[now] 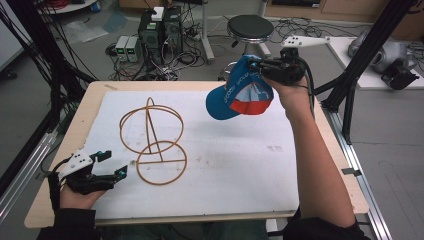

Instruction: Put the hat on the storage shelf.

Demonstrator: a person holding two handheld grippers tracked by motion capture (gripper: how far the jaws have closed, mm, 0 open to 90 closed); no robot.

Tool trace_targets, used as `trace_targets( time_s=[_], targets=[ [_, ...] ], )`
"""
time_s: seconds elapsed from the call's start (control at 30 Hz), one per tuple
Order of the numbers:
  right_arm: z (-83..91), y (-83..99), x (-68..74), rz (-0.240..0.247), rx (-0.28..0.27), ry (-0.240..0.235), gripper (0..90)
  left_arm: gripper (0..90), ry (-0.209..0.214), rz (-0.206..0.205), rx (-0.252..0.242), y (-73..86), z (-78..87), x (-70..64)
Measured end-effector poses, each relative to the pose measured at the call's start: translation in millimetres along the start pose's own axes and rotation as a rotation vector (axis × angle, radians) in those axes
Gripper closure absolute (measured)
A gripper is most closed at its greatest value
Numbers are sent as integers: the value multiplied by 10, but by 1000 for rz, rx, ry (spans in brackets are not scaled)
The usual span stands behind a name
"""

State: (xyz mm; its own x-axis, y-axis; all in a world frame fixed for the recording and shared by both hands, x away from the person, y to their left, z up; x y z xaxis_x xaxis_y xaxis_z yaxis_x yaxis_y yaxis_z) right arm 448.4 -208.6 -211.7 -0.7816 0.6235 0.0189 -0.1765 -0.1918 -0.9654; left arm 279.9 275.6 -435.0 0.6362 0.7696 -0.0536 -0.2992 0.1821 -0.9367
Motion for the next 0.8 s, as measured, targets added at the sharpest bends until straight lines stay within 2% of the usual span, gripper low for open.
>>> trace_targets(
  time_s=[0.07,0.1,0.13,0.2,0.27,0.3,0.33,0.57,0.73,0.77,0.8],
  targets=[
    [2,-36,35,7,-10,-7,895,177,0,0,0,2,1,0],
    [8,-99,91,11,-31,-39,895,176,0,1,1,4,3,0],
    [8,-99,91,11,-31,-39,895,176,0,2,1,7,4,1],
    [16,-183,167,17,-53,-83,895,177,-2,4,1,13,10,3],
    [19,-210,189,20,-57,-92,895,177,-2,7,1,14,13,0],
    [25,-266,238,31,-65,-126,895,177,-1,6,1,16,17,1],
    [32,-293,263,34,-73,-136,895,177,-1,6,1,16,17,1],
    [35,-459,402,67,-87,-169,895,177,3,3,10,30,-3,-3],
    [11,-642,531,92,-114,-206,895,176,4,6,12,35,-18,-14],
    [-12,-721,595,101,-126,-222,895,177,4,6,11,36,-16,-15],
    [-12,-721,595,101,-126,-222,895,176,4,6,11,36,-16,-15]
  ],
)
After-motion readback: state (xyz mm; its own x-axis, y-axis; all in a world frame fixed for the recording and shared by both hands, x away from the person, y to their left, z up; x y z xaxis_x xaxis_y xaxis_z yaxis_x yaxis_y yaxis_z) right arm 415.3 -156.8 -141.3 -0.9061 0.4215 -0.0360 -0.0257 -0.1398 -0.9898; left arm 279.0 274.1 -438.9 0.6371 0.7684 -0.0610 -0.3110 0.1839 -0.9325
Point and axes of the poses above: each handheld gripper's, and its own axes: z roughly backward along the jaws, y roughly out of its underside, x roughly to its left, the point moved 3 cm from there along -z, roughly forward along the jaws, and after that the axes turned 2 degrees about y, right-handed, at the moved point
